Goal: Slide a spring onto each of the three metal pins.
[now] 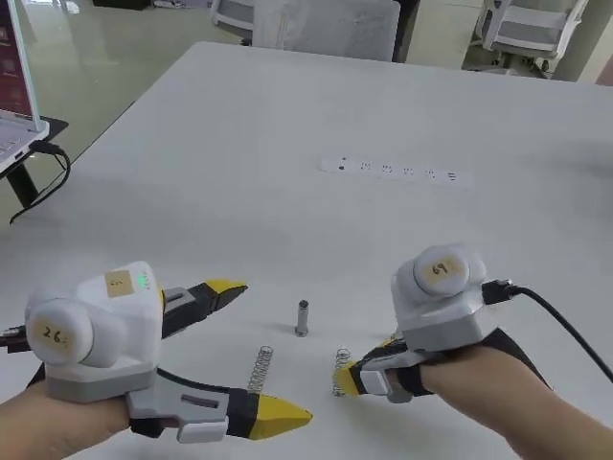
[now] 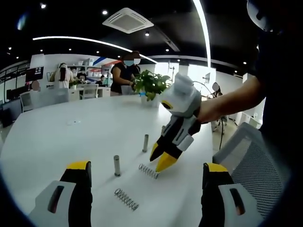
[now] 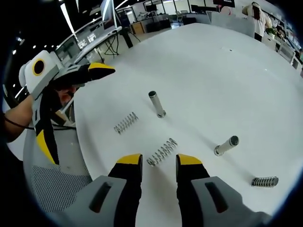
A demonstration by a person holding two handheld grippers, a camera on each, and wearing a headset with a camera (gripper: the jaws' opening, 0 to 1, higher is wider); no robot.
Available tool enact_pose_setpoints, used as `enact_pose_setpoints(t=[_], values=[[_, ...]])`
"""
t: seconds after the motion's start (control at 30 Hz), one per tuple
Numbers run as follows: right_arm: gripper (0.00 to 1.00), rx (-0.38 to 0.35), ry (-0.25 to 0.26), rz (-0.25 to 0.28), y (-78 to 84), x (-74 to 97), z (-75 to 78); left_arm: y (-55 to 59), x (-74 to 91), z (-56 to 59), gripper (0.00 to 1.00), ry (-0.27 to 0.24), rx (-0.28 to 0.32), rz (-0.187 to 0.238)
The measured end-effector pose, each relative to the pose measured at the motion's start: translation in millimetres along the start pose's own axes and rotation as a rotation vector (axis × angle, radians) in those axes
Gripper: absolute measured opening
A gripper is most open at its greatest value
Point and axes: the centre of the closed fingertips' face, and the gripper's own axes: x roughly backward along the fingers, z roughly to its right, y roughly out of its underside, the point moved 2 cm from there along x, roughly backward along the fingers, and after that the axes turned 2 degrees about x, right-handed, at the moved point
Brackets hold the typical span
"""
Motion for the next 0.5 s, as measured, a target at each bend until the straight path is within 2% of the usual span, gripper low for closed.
enact_pose_setpoints(t=[0.23, 0.5], values=[[0.26, -0.014, 0.048, -0.031, -1.9, -10.0, 1.9, -1.3, 0.3, -0.2, 0.95, 0.001, -0.004, -0.003], [0.2, -0.03, 0.053, -0.065, 4.0, -15.7, 3.2, -1.2, 0.4, -0.2, 0.95, 0.0, 0.0, 0.002]])
